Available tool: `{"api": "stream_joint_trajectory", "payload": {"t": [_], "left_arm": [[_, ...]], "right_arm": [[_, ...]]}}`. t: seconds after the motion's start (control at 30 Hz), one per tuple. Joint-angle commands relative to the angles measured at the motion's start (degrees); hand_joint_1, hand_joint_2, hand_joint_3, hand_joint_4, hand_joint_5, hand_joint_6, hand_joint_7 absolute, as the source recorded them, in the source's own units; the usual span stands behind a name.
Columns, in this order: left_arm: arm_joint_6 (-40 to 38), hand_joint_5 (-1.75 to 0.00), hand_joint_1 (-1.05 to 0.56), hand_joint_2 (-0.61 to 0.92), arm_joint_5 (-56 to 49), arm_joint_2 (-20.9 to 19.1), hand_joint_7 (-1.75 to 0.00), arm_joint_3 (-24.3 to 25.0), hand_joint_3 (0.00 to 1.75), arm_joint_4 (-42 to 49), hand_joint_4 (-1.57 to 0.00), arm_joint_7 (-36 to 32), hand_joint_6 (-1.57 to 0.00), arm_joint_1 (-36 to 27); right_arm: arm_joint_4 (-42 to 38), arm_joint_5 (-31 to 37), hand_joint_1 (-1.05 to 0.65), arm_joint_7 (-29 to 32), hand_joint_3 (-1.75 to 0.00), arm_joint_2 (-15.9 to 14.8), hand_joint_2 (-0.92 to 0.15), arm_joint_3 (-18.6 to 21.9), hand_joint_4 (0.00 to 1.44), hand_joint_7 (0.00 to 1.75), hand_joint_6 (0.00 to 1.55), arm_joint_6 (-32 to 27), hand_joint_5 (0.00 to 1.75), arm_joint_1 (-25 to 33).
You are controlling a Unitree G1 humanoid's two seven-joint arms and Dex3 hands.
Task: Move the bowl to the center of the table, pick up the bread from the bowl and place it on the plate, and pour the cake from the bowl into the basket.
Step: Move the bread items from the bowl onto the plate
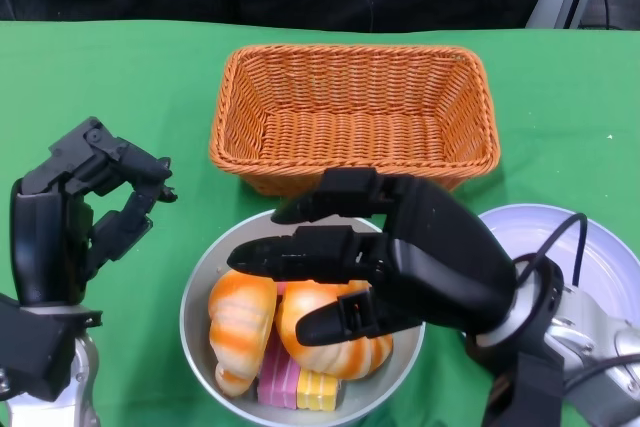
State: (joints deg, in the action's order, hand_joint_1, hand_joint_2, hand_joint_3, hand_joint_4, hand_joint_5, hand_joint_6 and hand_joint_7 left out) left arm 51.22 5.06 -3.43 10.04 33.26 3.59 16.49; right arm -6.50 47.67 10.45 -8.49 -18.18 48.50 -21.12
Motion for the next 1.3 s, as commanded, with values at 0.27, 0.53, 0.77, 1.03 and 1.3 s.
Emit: {"api": "stream_joint_trajectory", "payload": {"t": [0.27, 0.53, 0.77, 1.03, 1.3], "left_arm": [[-4.2, -1.48, -0.12, 0.92, 0.5, -0.9, -1.23, 0.9, 0.36, -2.5, -0.78, -0.8, -0.8, -0.3], [-2.9, -1.45, -0.08, 0.92, -3.2, -1.6, -1.25, 1.8, 0.39, -2.5, -0.8, -3.9, -0.81, 0.0], [-3.5, -1.45, -0.06, 0.92, -2.0, -1.8, -1.28, 1.9, 0.41, -3.0, -0.81, -3.1, -0.81, 0.3], [-5.1, -1.45, -0.05, 0.92, -1.6, -2.9, -1.3, 2.3, 0.41, -1.2, -0.81, -2.7, -0.8, 1.0], [-7.9, -1.46, -0.04, 0.84, -1.2, -3.8, -1.27, 2.7, 0.55, 1.1, -0.8, -2.9, -0.81, 2.1]], "right_arm": [[-12.5, 4.7, -0.72, 8.4, -0.01, -3.6, -0.83, -5.7, 0.69, 0.0, 0.8, 4.7, 0.3, -8.1], [-22.7, 7.2, -0.68, 13.0, -0.01, -4.7, -0.81, -10.6, 0.71, 0.0, 0.79, 8.2, 0.28, -12.6], [-27.5, 12.2, -0.68, 20.5, -0.01, -4.6, -0.84, -14.6, 0.71, 0.0, 0.79, 7.1, 0.3, -15.7], [-29.6, 16.2, -0.66, 28.7, -0.01, -3.8, -0.86, -18.2, 0.67, 0.0, 0.77, 2.8, 0.36, -17.7], [-31.6, 18.3, -0.67, 34.4, 0.0, -2.9, -0.89, -21.6, 0.59, 0.0, 0.75, -1.1, 0.5, -20.4]]}}
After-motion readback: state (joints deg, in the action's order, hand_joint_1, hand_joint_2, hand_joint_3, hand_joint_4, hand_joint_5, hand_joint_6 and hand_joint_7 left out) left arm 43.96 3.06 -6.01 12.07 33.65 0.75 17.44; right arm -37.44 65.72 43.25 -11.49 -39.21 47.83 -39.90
